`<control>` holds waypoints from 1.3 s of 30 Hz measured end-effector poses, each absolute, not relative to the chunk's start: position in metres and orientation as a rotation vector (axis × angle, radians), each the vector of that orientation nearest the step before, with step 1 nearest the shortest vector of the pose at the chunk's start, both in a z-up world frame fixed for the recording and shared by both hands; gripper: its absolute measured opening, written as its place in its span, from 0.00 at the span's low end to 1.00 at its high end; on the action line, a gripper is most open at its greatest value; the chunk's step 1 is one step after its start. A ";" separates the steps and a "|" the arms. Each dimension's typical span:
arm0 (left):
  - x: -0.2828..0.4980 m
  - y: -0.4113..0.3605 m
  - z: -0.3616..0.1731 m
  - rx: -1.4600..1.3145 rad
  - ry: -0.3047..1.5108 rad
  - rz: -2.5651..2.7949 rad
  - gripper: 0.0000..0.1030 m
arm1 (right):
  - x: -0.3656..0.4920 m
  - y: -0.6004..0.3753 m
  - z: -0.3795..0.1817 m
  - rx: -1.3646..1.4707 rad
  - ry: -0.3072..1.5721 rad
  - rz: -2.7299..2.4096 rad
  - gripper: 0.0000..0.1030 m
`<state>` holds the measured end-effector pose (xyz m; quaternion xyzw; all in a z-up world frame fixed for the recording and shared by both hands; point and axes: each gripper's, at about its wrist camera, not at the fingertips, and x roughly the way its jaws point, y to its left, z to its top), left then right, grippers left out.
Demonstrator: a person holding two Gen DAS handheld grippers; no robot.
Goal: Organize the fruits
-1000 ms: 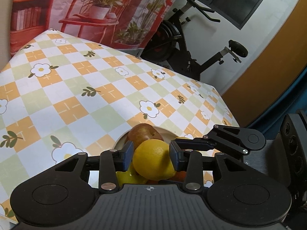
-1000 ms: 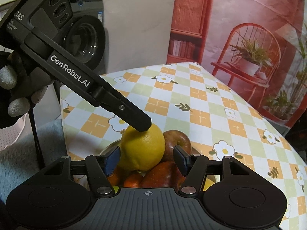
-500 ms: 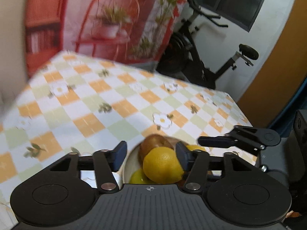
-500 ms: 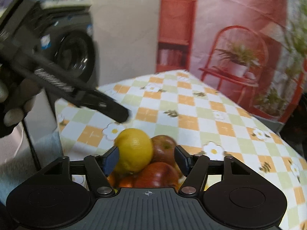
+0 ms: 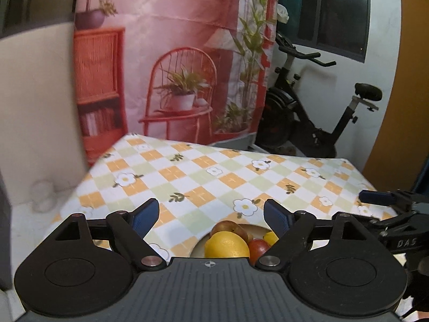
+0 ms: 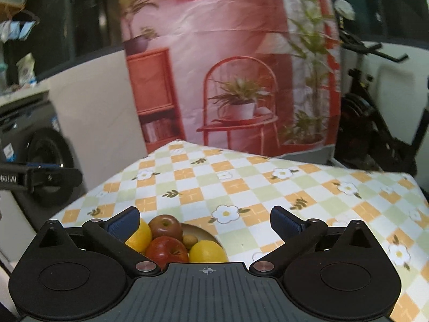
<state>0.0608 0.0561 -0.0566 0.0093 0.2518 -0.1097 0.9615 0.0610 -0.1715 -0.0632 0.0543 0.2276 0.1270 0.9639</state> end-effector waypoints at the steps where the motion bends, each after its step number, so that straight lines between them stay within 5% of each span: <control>1: 0.058 0.054 -0.055 0.028 0.509 -0.215 0.86 | 0.058 -0.175 -0.062 0.120 0.461 0.249 1.00; 39: 0.026 0.034 -0.048 0.084 0.410 -0.156 1.00 | 0.026 -0.175 -0.056 0.126 0.426 0.095 0.99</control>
